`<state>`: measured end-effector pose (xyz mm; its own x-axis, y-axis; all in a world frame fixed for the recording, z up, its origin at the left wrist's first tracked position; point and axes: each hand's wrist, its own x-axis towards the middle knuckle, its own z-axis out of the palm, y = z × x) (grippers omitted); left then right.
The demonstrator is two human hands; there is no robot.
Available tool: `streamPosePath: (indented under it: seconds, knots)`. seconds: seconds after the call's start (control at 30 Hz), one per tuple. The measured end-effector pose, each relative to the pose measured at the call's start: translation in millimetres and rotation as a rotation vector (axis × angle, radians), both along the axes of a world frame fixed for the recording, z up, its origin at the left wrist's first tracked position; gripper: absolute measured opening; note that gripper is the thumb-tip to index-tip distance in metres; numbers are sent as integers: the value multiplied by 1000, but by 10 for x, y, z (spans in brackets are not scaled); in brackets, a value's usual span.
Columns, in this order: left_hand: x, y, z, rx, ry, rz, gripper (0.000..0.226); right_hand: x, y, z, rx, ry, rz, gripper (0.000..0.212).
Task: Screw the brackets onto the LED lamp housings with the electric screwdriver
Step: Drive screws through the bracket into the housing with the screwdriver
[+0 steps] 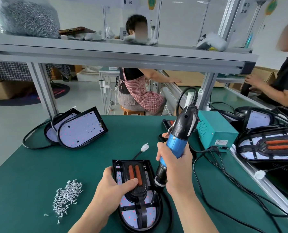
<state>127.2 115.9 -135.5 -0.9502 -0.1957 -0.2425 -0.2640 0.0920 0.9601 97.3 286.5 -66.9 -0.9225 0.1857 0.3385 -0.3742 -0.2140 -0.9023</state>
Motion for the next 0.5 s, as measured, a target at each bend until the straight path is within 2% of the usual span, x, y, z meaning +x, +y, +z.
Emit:
streamPosePath:
  seconds: [0.2,0.27,0.33,0.4,0.5]
  knots:
    - [-38,-16,-8,-67,-2,9,75,13,45,-26,-62,25,-1,42]
    - [-65,-12,-5,-99,12,10,80,16,43,-37,-55,57,22,37]
    - [-84,-8,-22,-106,21,11,85,15,34,-39,-17,83,66,18]
    - [-90,-10,-33,-106,21,7,88,18,17,-43,7,89,110,16]
    - [-91,-4,-16,-104,30,5,77,25,26,-52,-5,89,185,14]
